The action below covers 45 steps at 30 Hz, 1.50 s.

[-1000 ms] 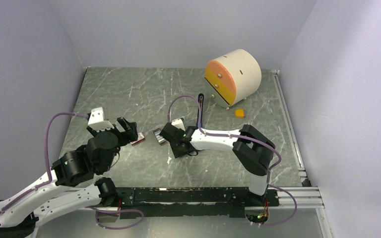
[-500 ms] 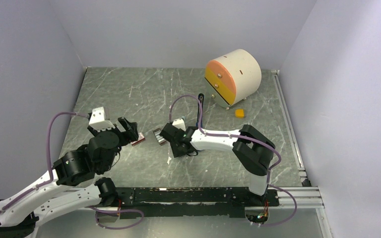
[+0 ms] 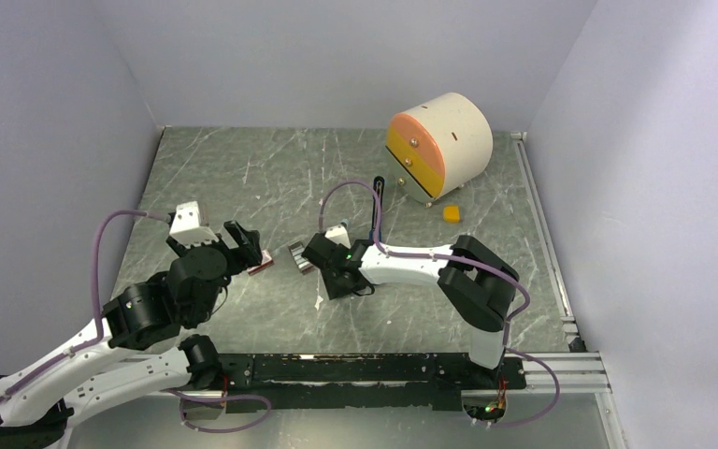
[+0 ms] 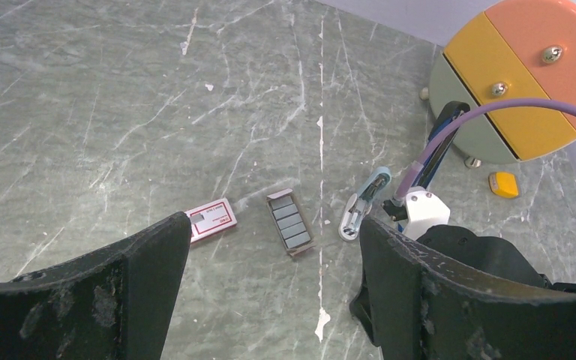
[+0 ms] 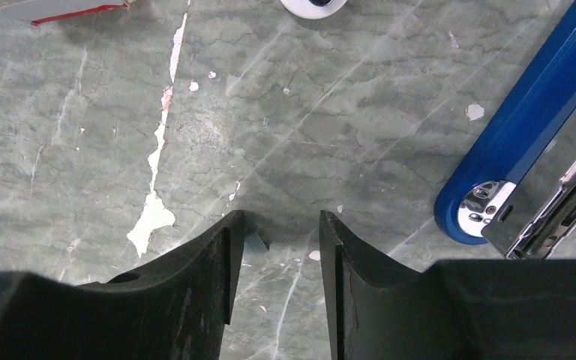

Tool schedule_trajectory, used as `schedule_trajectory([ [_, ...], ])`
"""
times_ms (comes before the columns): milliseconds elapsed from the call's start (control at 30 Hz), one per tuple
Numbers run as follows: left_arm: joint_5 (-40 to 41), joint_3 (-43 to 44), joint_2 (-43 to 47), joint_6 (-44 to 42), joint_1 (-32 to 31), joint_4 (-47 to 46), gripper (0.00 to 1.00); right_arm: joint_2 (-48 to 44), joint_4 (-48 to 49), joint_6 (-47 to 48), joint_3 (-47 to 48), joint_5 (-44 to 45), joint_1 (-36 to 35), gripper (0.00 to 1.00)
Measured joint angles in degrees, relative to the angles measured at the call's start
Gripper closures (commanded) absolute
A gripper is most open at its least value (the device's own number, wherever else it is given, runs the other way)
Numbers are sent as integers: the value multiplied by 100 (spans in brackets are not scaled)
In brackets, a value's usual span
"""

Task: Load the staples into the stapler

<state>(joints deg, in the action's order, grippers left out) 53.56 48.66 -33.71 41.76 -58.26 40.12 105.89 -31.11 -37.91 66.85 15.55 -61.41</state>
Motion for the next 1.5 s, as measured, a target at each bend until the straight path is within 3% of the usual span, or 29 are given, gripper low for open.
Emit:
schedule_trajectory([
  [567, 0, 0, -70, 2, 0, -2, 13, -247, -50, 328, -286, -317, -22, 51],
  [767, 0, 0, -74, 4, 0, 0, 13, -302, -66, 389, -352, -422, -22, 64],
  [1200, 0, 0, -74, 9, 0, 0, 13, -409, -50, 435, -470, -664, -24, 71],
  [1333, 0, 0, -74, 24, 0, 0, 13, -457, 17, 439, -535, -750, -42, 77],
  [1500, 0, 0, -74, 44, 0, 0, 13, -457, 20, 466, -535, -758, -68, 75],
])
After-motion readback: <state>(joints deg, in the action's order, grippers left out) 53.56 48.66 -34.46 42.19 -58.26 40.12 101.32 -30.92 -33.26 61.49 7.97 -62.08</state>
